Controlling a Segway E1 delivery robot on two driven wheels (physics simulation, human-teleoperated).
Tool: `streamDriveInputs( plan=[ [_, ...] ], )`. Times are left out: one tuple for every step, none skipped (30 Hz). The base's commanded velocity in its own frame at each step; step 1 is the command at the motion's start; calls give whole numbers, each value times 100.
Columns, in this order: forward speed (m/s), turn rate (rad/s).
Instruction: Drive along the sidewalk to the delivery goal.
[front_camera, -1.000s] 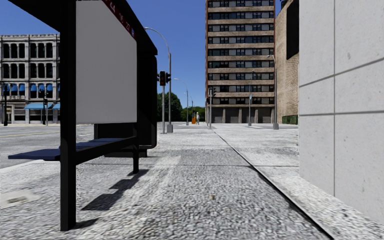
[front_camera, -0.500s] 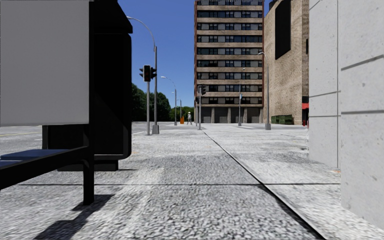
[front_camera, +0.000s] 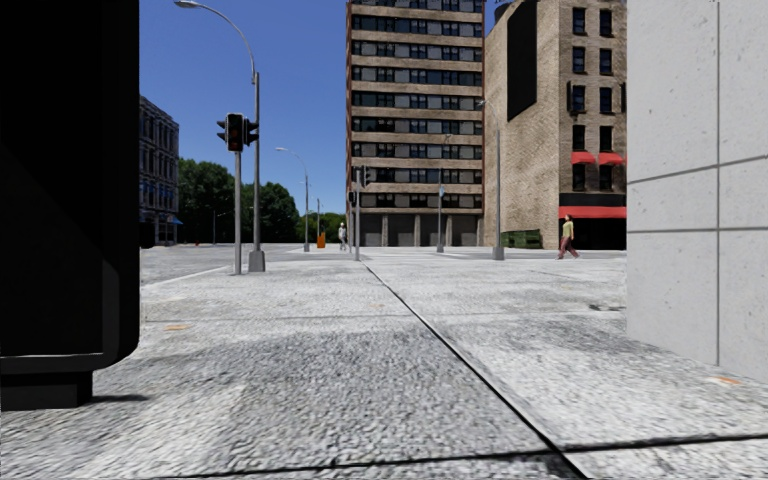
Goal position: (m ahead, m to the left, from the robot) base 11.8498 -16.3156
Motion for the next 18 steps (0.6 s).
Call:
streamDriveInputs(
  plan=[
    [200,-35],
    [200,-35],
    [200,-35],
    [200,-35],
    [200,-35],
    [200,-35],
    [200,-35],
    [200,-35],
    [200,-35],
    [200,-35],
    [200,-35],
    [200,-35],
    [200,-35],
    [200,-35],
    [200,-35],
    [200,-35],
    [200,-35],
    [200,-35]
  ],
)
